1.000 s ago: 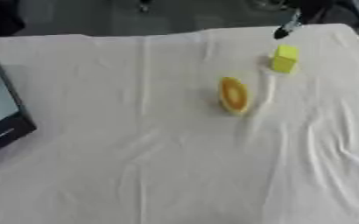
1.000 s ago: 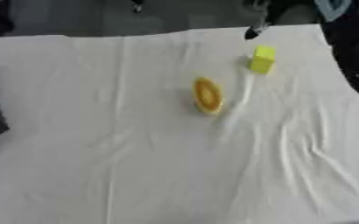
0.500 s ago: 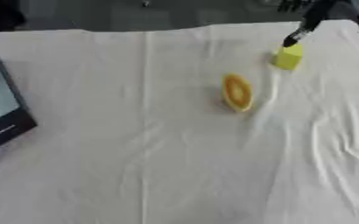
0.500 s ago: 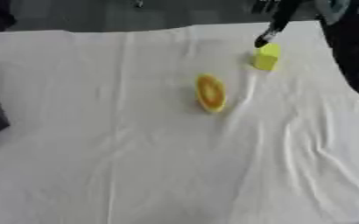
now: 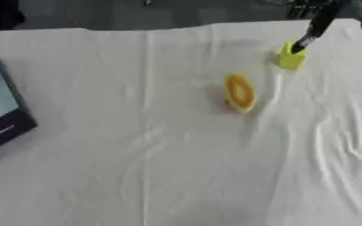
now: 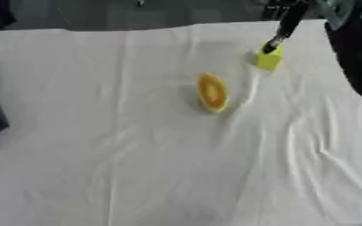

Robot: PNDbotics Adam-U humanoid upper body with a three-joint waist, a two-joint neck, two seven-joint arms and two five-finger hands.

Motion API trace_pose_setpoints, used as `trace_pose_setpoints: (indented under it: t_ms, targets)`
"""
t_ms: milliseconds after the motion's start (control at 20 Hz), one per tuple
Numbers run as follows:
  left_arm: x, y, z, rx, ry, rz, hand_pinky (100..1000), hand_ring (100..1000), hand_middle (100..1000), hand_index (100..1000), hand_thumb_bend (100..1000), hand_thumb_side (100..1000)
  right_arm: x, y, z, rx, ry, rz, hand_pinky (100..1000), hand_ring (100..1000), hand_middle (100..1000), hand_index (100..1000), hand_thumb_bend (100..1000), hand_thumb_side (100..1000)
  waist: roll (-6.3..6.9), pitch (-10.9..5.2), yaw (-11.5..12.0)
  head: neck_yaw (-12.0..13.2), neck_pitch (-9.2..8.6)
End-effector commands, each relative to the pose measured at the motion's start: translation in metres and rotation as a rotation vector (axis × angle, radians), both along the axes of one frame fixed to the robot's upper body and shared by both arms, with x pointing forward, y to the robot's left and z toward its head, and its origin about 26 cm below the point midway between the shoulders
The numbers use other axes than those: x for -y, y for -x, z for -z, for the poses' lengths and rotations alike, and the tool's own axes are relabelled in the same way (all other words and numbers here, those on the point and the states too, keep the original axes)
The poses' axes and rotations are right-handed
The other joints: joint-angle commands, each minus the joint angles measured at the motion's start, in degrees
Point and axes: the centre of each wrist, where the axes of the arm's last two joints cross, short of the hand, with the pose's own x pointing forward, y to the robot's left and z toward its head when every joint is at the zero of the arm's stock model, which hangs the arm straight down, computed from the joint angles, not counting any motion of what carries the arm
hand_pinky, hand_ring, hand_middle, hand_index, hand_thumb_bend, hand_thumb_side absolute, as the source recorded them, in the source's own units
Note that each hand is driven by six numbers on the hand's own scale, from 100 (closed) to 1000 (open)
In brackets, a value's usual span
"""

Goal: Pick up the objects with one hand, pass them to the other hand, and then place them into the box on the other side of the table.

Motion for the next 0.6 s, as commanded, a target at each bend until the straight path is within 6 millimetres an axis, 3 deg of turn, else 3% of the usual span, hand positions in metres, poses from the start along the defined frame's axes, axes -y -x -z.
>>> trace_pose_setpoints:
  t_ms: [50,600]
  targets:
    - [-0.0005,0.0023,-0.0109,0.035,-0.014,-0.001,785,671,593,743,816,397,0.0069,0.0045,-0.0107,0.023,0.011,0.019,1000,943,902,899,604,235,-0.07,0.1,0.11,-0.01,-0.51]
    - [0.0008,0.0022,-0.0102,0.037,-0.007,0.004,786,672,592,740,806,399,0.0089,0.0035,-0.0045,0.009,0.041,0.071,1000,945,898,902,602,228,0.08,0.78,0.5,-0.28,-0.96]
